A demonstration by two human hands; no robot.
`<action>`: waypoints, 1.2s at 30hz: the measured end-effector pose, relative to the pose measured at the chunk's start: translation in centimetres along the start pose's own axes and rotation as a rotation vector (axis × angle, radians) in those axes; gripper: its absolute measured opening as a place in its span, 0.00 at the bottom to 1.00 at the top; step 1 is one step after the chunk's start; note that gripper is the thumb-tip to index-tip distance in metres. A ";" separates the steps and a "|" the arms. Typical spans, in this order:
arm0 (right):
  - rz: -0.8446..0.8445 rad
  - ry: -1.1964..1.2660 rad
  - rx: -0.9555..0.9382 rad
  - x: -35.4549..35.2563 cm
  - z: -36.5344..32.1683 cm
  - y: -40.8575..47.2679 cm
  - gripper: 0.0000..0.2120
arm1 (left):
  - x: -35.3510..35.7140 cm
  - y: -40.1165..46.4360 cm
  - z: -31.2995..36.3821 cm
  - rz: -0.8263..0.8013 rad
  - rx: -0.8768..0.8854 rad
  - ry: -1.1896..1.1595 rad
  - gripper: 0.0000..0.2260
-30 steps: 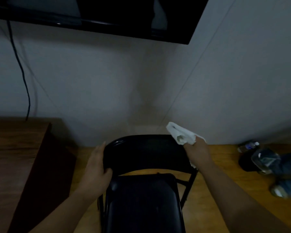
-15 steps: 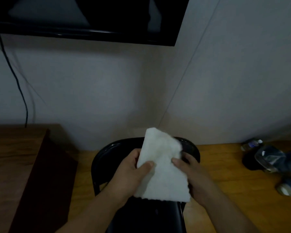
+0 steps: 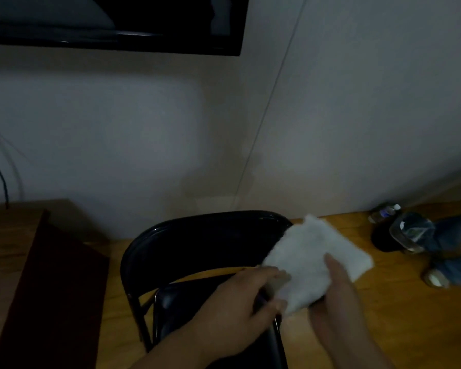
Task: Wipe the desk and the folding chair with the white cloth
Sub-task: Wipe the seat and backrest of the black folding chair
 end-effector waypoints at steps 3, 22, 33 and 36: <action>0.036 -0.408 -0.443 -1.6 -1.8 2.7 0.28 | -1.1 -0.9 -2.5 0.109 -0.128 -0.004 0.15; -0.611 -1.645 -1.375 15.9 20.4 3.2 0.36 | -4.6 -12.8 -11.4 0.542 -0.274 0.057 0.13; -1.580 -2.588 -1.706 12.7 29.4 2.2 0.36 | -6.8 -17.5 -12.1 0.608 -0.330 0.057 0.14; -1.448 -2.348 -1.787 14.0 27.0 2.9 0.40 | -6.0 -17.0 -12.0 0.669 -0.345 0.118 0.14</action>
Point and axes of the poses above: each hand's wrist, its own y-axis towards the middle knuckle, its own x-axis out of the palm, z = x × y, the point moved 1 cm from there along y, towards the middle knuckle, and after that the axes turned 13 degrees about y, right-handed, at the moved point
